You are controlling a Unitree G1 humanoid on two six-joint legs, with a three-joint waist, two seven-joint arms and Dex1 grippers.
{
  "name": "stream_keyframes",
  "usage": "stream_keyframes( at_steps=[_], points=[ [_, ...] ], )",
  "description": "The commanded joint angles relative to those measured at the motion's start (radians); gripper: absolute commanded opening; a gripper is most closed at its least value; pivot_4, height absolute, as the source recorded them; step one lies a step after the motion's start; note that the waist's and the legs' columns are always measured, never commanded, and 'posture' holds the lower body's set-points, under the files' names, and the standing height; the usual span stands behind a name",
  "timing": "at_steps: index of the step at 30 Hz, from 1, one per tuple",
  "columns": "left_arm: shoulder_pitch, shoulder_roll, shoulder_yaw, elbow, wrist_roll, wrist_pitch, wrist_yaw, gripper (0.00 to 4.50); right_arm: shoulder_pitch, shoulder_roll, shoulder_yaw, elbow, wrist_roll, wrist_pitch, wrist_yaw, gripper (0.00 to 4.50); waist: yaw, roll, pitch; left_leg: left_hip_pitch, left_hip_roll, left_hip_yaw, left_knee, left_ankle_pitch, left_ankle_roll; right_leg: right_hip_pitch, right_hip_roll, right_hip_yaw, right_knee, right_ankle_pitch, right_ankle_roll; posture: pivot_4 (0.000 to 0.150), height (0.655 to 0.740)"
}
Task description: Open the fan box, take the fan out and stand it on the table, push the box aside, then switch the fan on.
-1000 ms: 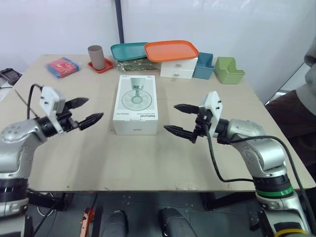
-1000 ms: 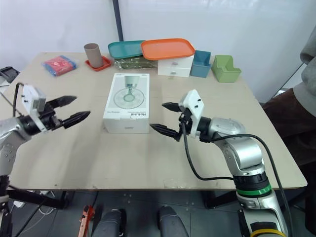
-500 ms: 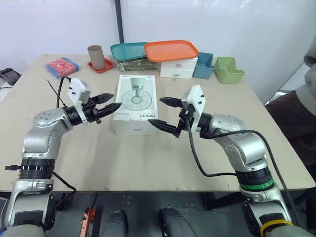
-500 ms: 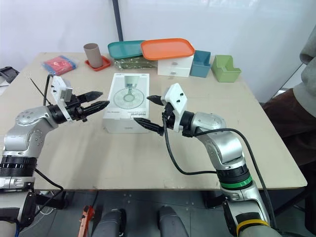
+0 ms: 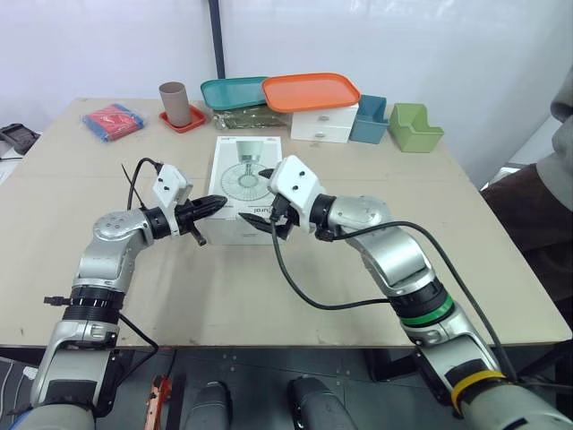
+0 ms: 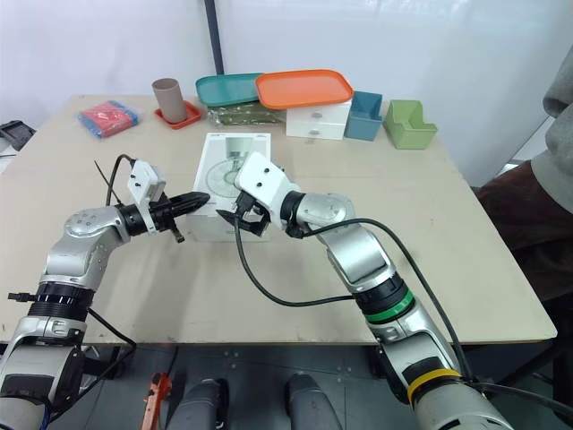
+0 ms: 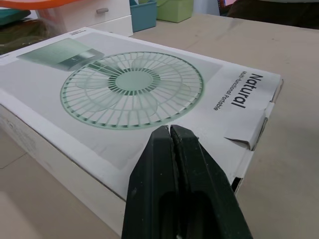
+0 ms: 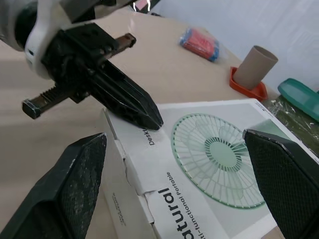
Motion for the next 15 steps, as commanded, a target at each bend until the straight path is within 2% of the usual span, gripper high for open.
stream_keyframes(
  at_steps=[1, 15],
  points=[
    [0.012, 0.006, 0.017, -0.042, 0.001, -0.003, 0.010, 0.13, -0.043, 0.032, -0.035, 0.034, -0.006, 0.013, -0.024, 4.50, 0.000, 0.000, 0.000, 0.000, 0.000, 0.000, 0.000, 0.000, 0.000, 0.000, 0.000, 0.000, 0.000, 0.000, 0.000, 0.150, 0.7400],
    [0.019, 0.021, 0.007, -0.019, 0.045, -0.016, 0.020, 0.13, -0.052, 0.047, -0.054, 0.066, -0.034, 0.048, -0.052, 4.50, -0.001, 0.000, 0.000, 0.001, 0.000, 0.000, 0.000, 0.000, 0.000, 0.000, 0.000, 0.000, 0.001, 0.000, 0.000, 0.150, 0.7400]
  ],
)
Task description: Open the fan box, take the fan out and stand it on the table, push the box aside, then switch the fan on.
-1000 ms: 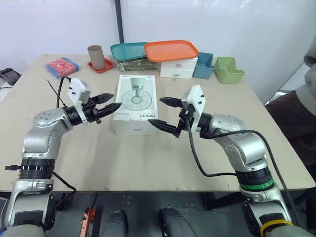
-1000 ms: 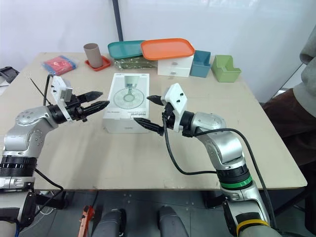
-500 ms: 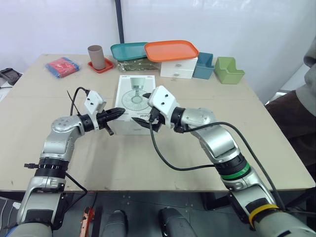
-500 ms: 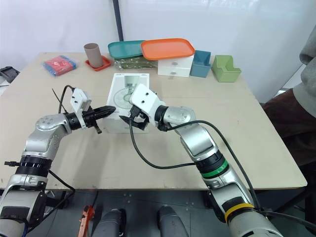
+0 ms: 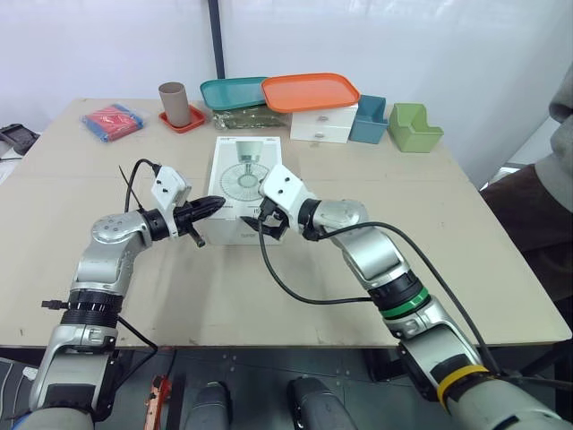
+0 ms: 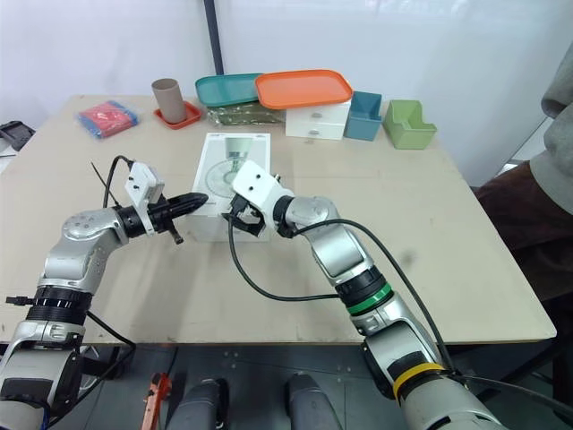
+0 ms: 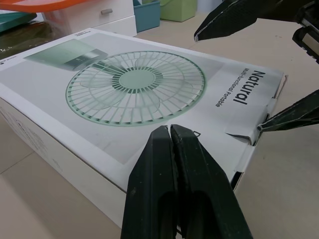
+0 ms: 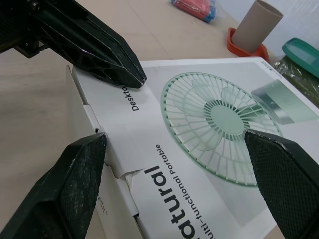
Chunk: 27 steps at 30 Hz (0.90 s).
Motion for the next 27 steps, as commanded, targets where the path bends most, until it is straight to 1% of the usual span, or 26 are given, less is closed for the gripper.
stream_keyframes(
  at_steps=[1, 8, 12, 15, 17, 19, 22, 26, 27],
  points=[
    [-0.001, 0.010, 0.003, 0.007, 0.013, -0.006, 0.001, 0.13, -0.029, 0.000, -0.045, -0.011, -0.011, 0.005, -0.018, 4.50, 0.000, 0.000, 0.000, 0.000, 0.000, 0.000, 0.000, 0.000, 0.000, 0.000, 0.000, 0.000, 0.000, 0.000, 0.000, 0.150, 0.7400],
    [0.009, 0.008, -0.005, 0.034, 0.040, -0.032, 0.011, 0.13, -0.065, 0.037, -0.122, 0.015, 0.026, 0.068, -0.065, 4.50, 0.000, 0.000, 0.000, 0.000, 0.000, 0.000, 0.000, 0.001, 0.000, 0.000, 0.000, 0.000, 0.000, 0.001, 0.000, 0.150, 0.7400],
    [0.015, 0.005, -0.006, 0.032, 0.040, -0.035, 0.009, 0.13, -0.100, 0.074, -0.203, 0.045, 0.062, 0.127, -0.110, 4.50, -0.001, 0.000, 0.000, 0.001, 0.000, 0.000, 0.000, 0.001, 0.000, 0.000, 0.000, 0.000, 0.001, 0.001, -0.001, 0.150, 0.7400],
    [0.012, 0.002, -0.007, 0.032, 0.040, -0.034, 0.011, 0.13, -0.095, 0.057, -0.187, 0.039, 0.051, 0.105, -0.087, 4.50, -0.001, 0.000, 0.000, 0.001, 0.000, 0.000, 0.000, 0.001, 0.000, 0.000, 0.000, -0.001, 0.001, 0.001, -0.001, 0.150, 0.7400],
    [0.011, 0.002, -0.006, 0.032, 0.040, -0.034, 0.012, 0.13, -0.065, 0.027, -0.147, -0.018, 0.064, 0.085, -0.005, 4.50, -0.001, 0.000, 0.000, 0.001, 0.000, 0.000, 0.000, 0.001, 0.000, 0.000, 0.000, -0.001, 0.001, 0.001, -0.001, 0.150, 0.7400],
    [0.009, 0.002, -0.005, 0.035, 0.041, -0.036, 0.013, 0.13, -0.039, -0.009, -0.093, -0.065, 0.043, 0.054, 0.047, 4.50, -0.001, 0.000, 0.000, 0.001, 0.000, 0.000, 0.000, 0.001, 0.000, 0.000, 0.000, -0.001, 0.001, 0.000, 0.000, 0.150, 0.7400],
    [0.007, 0.003, -0.003, 0.037, 0.041, -0.038, 0.014, 0.13, -0.023, -0.040, -0.042, -0.095, 0.006, 0.057, 0.065, 4.50, -0.001, 0.000, 0.000, 0.001, 0.000, 0.000, -0.001, 0.001, 0.000, 0.000, 0.000, -0.001, 0.001, 0.000, -0.001, 0.150, 0.7400],
    [0.007, 0.002, -0.004, 0.040, 0.043, -0.041, 0.017, 0.13, -0.020, -0.044, -0.022, -0.113, -0.006, 0.067, 0.074, 4.50, -0.001, 0.000, 0.000, 0.001, 0.000, 0.000, -0.001, 0.001, 0.001, 0.000, 0.000, -0.001, 0.002, 0.001, -0.001, 0.150, 0.7400],
    [0.008, 0.002, -0.004, 0.040, 0.043, -0.041, 0.018, 0.13, -0.027, -0.050, -0.002, -0.110, -0.032, 0.063, 0.069, 4.50, -0.001, 0.000, 0.000, 0.001, 0.000, 0.000, -0.001, 0.001, 0.001, 0.000, 0.000, -0.001, 0.002, 0.001, -0.001, 0.150, 0.7400]
  ],
)
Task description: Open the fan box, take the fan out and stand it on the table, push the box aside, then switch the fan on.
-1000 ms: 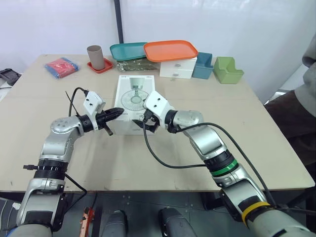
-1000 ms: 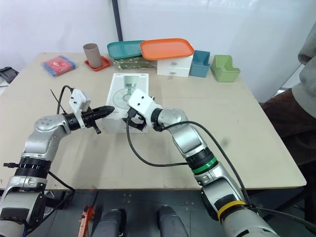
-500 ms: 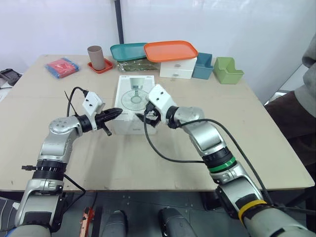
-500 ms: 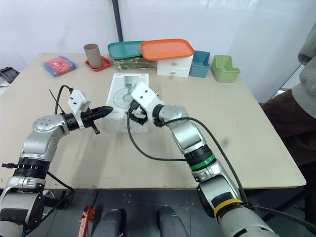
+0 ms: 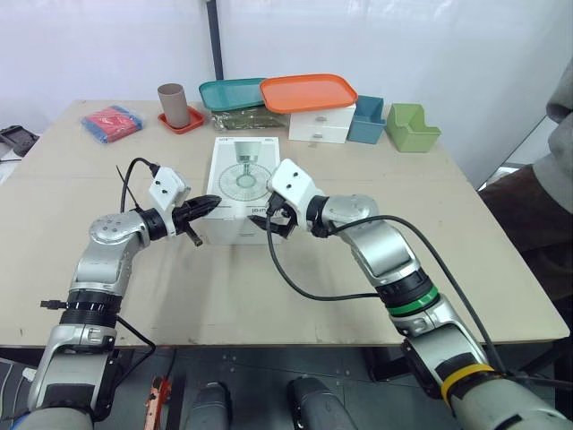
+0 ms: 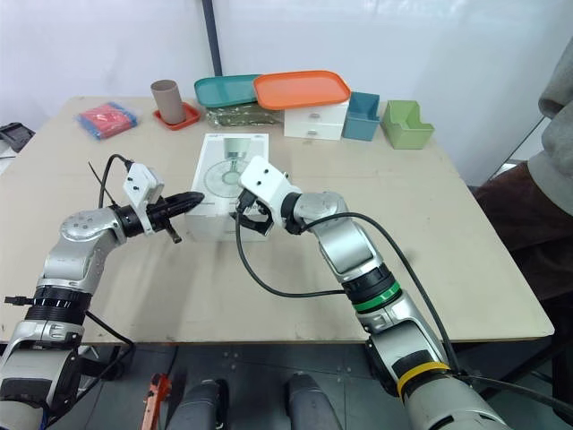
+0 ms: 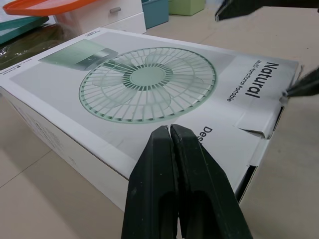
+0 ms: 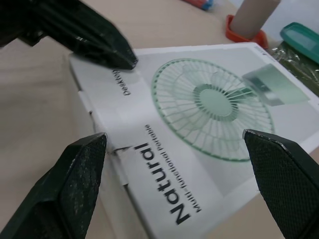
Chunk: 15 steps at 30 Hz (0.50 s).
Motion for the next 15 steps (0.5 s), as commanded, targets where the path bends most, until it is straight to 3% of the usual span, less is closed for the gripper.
stream_keyframes(
  at_steps=[1, 15],
  points=[
    [0.009, 0.006, -0.004, 0.018, 0.019, 0.002, 0.004, 0.13, -0.027, -0.013, 0.034, -0.045, -0.056, -0.012, 0.000, 4.50, 0.000, 0.000, 0.000, 0.000, 0.000, 0.000, 0.000, 0.000, 0.000, 0.000, 0.000, 0.000, 0.000, 0.000, 0.000, 0.150, 0.7400],
    [0.027, 0.001, -0.002, 0.008, 0.019, -0.005, 0.017, 0.13, -0.064, 0.027, 0.015, 0.021, -0.080, 0.012, -0.019, 4.50, 0.000, 0.000, 0.000, 0.000, 0.000, 0.000, 0.000, 0.000, 0.000, 0.000, 0.000, 0.000, 0.000, 0.000, 0.000, 0.150, 0.7400]
  ],
)
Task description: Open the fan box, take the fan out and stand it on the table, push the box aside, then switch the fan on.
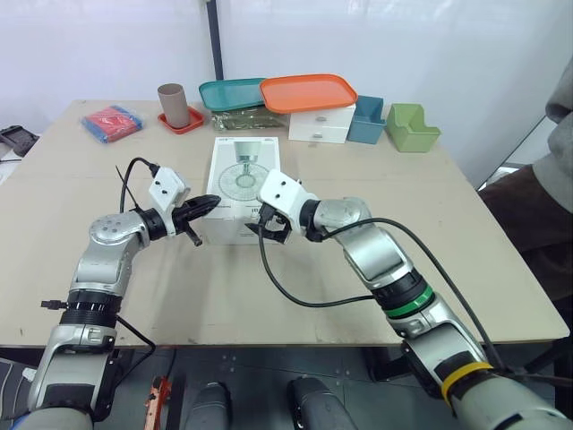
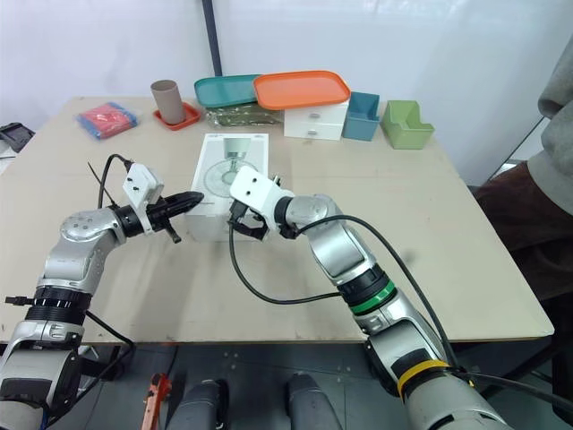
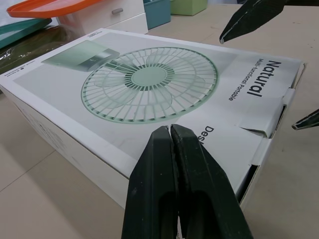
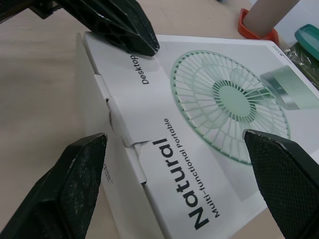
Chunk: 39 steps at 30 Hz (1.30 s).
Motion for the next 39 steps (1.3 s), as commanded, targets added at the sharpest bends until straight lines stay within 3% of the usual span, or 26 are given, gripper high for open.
stream_keyframes(
  at_steps=[1, 12, 21, 28, 39],
  points=[
    [0.026, 0.003, -0.001, 0.001, 0.014, 0.010, 0.010, 0.13, -0.040, 0.020, -0.048, 0.001, 0.003, 0.013, -0.024, 4.50, 0.000, 0.000, 0.000, 0.000, 0.000, 0.000, 0.000, 0.000, 0.000, 0.000, 0.000, 0.000, 0.000, 0.000, 0.000, 0.150, 0.7400],
    [0.026, 0.001, 0.002, 0.001, 0.010, 0.007, 0.017, 0.13, -0.062, 0.036, -0.060, 0.049, -0.022, 0.011, -0.055, 4.50, 0.000, 0.000, 0.000, 0.000, 0.000, 0.000, 0.000, 0.002, 0.001, 0.000, 0.000, 0.000, 0.000, 0.001, -0.002, 0.150, 0.7400],
    [0.042, -0.003, -0.010, 0.008, 0.018, -0.009, 0.016, 0.13, -0.095, 0.095, -0.186, 0.050, 0.101, 0.131, -0.052, 4.50, 0.000, 0.000, 0.000, 0.000, 0.000, 0.000, -0.001, 0.003, 0.001, 0.000, 0.000, 0.000, 0.000, 0.002, -0.002, 0.150, 0.7400],
    [0.039, -0.002, -0.011, 0.010, 0.018, -0.010, 0.014, 0.13, -0.108, 0.097, -0.200, 0.128, 0.076, 0.109, -0.118, 4.50, -0.001, 0.000, 0.000, 0.000, 0.000, 0.000, -0.002, 0.003, 0.001, 0.000, 0.000, -0.001, 0.000, 0.002, -0.001, 0.150, 0.7400],
    [0.048, 0.009, -0.006, 0.001, 0.016, -0.004, 0.010, 0.13, 0.087, -0.066, -0.294, -0.257, 0.394, 0.249, 0.199, 4.50, 0.000, 0.000, 0.000, 0.000, 0.000, 0.000, -0.004, 0.003, 0.001, 0.000, 0.000, -0.001, -0.001, 0.000, 0.000, 0.150, 0.7400]
  ],
)
